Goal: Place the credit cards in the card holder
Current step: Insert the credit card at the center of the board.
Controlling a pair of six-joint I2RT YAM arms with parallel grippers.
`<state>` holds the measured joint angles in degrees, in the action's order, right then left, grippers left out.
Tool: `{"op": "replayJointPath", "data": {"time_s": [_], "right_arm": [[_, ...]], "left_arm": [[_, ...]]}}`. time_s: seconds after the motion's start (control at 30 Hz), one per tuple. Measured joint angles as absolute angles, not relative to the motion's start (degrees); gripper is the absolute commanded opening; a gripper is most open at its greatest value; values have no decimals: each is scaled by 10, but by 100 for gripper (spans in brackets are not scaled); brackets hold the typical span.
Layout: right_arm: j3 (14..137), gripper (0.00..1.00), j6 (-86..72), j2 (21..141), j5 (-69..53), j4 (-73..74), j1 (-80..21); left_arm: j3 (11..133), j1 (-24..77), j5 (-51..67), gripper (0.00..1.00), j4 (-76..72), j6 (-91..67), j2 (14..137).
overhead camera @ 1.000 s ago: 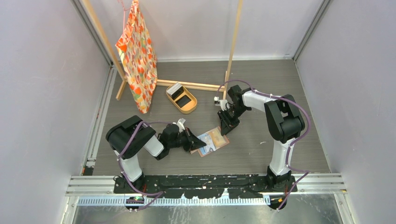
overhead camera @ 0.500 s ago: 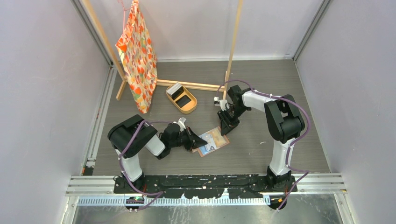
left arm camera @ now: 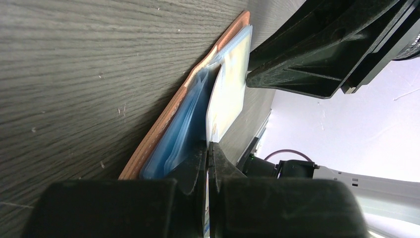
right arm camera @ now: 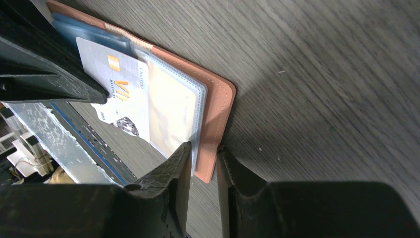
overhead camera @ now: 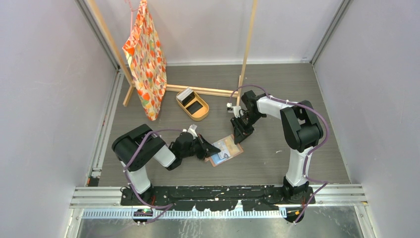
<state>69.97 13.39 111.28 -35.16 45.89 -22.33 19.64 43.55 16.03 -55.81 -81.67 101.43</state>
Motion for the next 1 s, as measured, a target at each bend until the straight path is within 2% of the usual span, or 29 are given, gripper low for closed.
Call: {"op": "replayJointPath", "data": {"time_s": [0.73,0.9,1.0], "right_arm": [[700,30,135,1113,-351,459,-223],[700,31,136,1113,-351,460,-223],[700,33,136,1113,-352,461,-223]], "left_arm": [[213,495,58,1,-509,-806,987],[217,502,43,13,-517,-812,997],[217,503,41,27,-516,-815,998]]}}
